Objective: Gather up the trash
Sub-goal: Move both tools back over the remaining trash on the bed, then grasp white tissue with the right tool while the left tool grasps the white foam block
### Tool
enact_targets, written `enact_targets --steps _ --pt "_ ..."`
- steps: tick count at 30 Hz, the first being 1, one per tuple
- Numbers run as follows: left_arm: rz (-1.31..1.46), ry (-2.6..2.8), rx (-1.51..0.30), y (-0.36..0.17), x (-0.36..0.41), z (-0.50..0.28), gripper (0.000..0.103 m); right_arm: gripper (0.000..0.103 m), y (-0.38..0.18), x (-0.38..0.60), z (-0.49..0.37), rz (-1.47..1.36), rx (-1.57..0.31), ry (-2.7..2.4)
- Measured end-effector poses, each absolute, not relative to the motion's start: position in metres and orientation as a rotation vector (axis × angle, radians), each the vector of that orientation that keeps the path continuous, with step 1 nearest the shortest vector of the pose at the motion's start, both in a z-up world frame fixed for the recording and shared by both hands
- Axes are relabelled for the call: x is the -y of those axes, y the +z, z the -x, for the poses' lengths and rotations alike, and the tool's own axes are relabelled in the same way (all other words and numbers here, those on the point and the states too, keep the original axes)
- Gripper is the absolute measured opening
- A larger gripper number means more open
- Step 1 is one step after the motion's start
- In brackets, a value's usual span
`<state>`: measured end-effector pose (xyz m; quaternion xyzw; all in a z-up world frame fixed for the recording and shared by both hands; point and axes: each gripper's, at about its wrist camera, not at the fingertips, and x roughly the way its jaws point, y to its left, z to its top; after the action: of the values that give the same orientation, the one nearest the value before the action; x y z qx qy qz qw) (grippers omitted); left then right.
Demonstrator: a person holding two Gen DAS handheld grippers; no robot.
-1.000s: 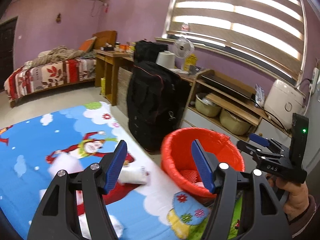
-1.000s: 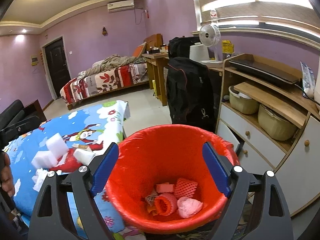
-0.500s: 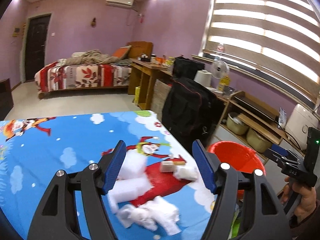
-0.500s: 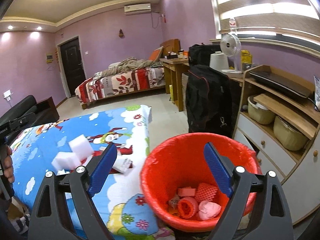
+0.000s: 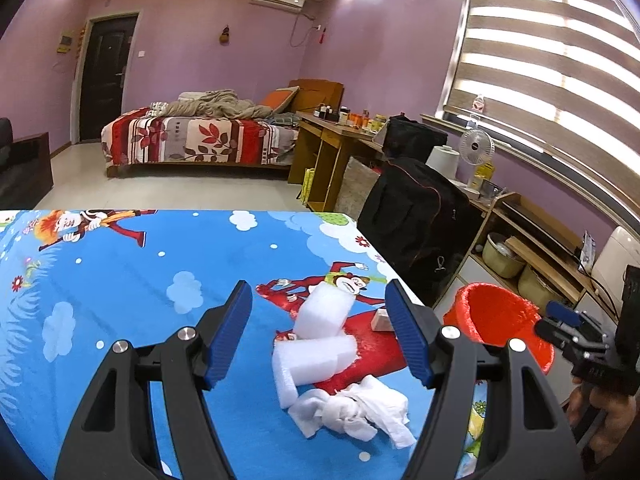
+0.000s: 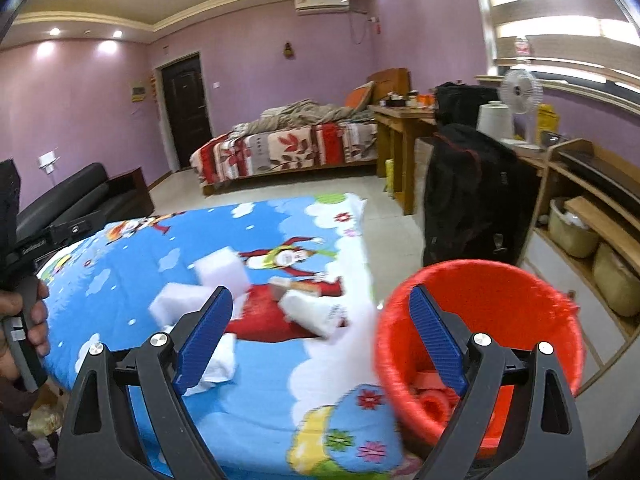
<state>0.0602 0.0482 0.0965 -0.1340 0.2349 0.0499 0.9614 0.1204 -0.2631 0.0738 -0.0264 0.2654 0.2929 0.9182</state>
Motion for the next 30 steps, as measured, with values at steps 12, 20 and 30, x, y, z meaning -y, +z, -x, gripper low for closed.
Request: enact_targets --steps 12,20,30 --pt "0.3 0.114 -0.485 0.087 -0.056 -0.058 0.067 0.085 0.035 0.19 -0.111 0.141 -0.633 0.728" --pt "0.311 0.123 -0.488 0.084 -0.06 -0.057 0.067 0.084 -0.001 0.158 -0.112 0.221 -0.71 0.762" --pt "0.318 0.121 -0.495 0.08 -0.061 -0.056 0.067 0.072 -0.028 0.142 -0.117 0.283 -0.786 0.781"
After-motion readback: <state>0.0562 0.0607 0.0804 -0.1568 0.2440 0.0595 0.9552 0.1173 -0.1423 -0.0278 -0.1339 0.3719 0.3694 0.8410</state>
